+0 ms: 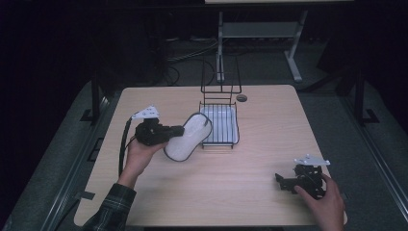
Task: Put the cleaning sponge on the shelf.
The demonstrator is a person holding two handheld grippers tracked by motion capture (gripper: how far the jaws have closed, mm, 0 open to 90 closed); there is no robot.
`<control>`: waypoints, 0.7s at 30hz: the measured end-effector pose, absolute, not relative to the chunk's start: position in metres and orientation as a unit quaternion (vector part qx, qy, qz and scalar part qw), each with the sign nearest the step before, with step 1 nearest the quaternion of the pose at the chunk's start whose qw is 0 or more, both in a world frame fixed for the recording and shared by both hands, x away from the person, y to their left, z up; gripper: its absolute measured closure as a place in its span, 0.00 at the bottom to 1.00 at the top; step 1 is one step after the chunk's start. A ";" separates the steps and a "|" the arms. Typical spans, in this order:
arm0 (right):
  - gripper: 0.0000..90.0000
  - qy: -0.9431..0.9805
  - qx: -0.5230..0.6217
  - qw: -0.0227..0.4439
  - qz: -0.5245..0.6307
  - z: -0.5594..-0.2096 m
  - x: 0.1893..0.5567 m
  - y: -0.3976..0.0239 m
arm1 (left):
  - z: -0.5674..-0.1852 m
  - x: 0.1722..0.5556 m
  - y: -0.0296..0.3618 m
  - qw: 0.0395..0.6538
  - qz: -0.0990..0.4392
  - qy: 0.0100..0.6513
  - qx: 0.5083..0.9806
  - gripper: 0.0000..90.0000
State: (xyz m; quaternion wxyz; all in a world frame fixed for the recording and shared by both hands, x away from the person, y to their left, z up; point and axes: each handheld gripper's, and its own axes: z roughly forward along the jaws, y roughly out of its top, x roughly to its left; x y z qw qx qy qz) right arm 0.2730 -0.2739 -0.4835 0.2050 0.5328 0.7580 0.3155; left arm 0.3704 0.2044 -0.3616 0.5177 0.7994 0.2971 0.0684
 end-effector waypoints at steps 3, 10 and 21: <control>0.00 0.758 0.533 0.205 0.315 -0.484 0.273 -0.274 | -0.358 0.376 0.201 0.518 0.072 0.295 0.800 0.92; 0.00 0.758 0.533 0.205 0.316 -0.484 0.273 -0.274 | -0.351 0.388 0.193 0.518 0.078 0.289 0.801 0.92; 0.00 0.758 0.533 0.205 0.315 -0.484 0.273 -0.274 | -0.354 0.410 0.179 0.528 0.074 0.293 0.794 0.92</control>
